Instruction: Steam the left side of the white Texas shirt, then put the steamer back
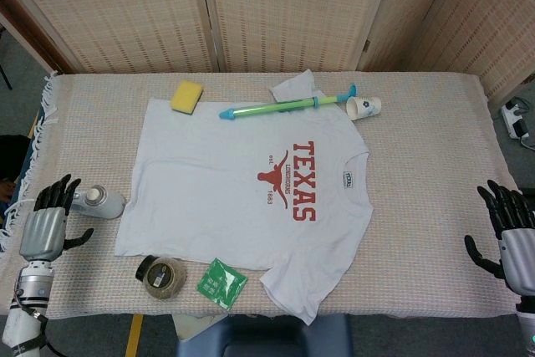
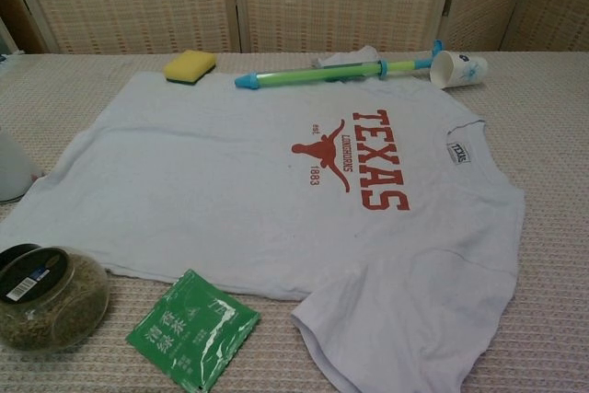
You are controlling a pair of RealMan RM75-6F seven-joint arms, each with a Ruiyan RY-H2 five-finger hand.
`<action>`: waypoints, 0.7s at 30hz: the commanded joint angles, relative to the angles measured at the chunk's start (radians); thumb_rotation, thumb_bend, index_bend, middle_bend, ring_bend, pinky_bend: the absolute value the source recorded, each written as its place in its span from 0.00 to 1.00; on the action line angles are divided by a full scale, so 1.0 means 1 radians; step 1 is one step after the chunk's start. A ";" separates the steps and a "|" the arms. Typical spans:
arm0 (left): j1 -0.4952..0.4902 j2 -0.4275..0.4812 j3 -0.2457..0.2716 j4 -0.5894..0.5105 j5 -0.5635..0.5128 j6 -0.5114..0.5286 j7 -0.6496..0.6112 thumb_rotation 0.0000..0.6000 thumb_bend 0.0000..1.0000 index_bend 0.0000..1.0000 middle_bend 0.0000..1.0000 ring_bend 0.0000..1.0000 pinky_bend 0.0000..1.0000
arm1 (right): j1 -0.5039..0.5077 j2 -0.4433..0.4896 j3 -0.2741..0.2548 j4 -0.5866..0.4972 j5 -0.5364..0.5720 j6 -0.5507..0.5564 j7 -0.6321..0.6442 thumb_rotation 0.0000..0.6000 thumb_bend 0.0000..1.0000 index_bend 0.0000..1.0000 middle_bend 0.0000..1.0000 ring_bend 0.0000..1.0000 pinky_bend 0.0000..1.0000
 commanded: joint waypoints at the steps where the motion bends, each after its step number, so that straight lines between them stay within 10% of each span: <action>1: -0.050 -0.048 -0.014 0.078 -0.048 -0.056 0.046 1.00 0.23 0.06 0.03 0.00 0.10 | -0.004 0.000 -0.001 0.001 -0.002 0.005 0.001 0.99 0.36 0.00 0.00 0.00 0.01; 21: -0.164 -0.240 -0.043 0.555 -0.078 -0.169 -0.061 1.00 0.30 0.24 0.21 0.11 0.13 | -0.015 -0.007 -0.006 -0.018 -0.009 0.013 -0.018 0.99 0.36 0.00 0.00 0.00 0.01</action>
